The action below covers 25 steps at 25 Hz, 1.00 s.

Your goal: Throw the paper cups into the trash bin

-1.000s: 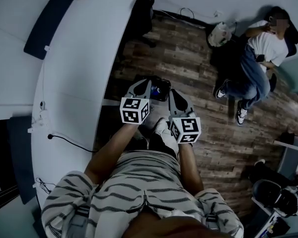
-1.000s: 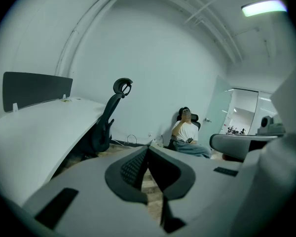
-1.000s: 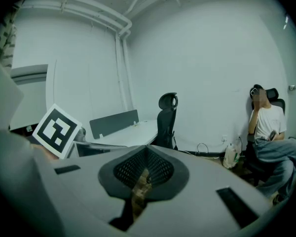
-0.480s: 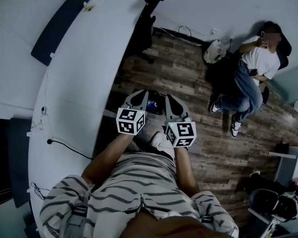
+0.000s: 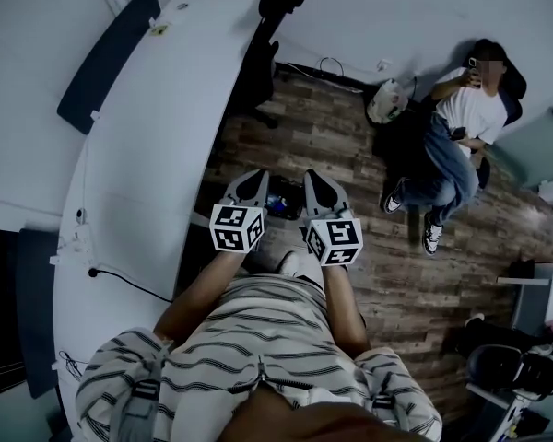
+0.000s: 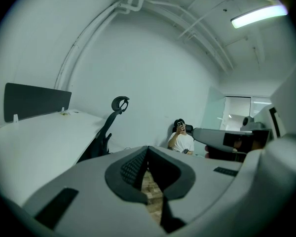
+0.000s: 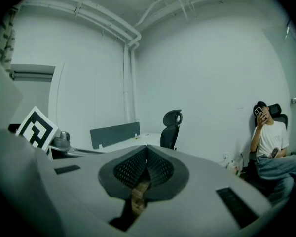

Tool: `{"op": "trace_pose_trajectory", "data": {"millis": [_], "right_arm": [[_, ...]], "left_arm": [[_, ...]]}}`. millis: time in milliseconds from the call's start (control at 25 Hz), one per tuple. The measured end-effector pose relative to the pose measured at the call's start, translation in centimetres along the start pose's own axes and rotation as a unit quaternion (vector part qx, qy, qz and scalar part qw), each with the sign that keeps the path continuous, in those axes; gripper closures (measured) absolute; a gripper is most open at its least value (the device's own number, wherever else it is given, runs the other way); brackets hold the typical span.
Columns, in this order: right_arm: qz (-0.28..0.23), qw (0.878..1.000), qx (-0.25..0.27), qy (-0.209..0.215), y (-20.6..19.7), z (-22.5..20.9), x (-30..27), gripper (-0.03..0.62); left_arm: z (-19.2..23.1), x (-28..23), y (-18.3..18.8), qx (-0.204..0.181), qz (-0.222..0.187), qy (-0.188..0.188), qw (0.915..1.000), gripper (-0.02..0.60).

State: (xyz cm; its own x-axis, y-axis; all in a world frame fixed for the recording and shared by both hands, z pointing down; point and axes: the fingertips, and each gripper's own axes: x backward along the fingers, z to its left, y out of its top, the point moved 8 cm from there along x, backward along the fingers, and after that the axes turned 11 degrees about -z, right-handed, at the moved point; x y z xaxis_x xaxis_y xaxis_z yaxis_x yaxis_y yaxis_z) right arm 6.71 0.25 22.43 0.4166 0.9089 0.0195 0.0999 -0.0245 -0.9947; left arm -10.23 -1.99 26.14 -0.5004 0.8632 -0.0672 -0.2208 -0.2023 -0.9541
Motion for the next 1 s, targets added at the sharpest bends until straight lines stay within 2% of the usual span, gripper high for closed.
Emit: {"op": "trace_pose_trajectory", "data": {"millis": [600,1000], "right_arm": [[-0.027,1.000,0.008,-0.007,2.2,-1.7,-0.1,0.585],[-0.034,0.999,0.010,-0.006,2.0,-2.2,-0.2,0.585]], "left_arm": [[-1.2,-1.1,2.4,-0.022,-0.032,-0.009,0.9992,0.558],[-1.8,-1.4,2.4,-0.029,-0.043,-0.017,0.9985,0.558]]}}
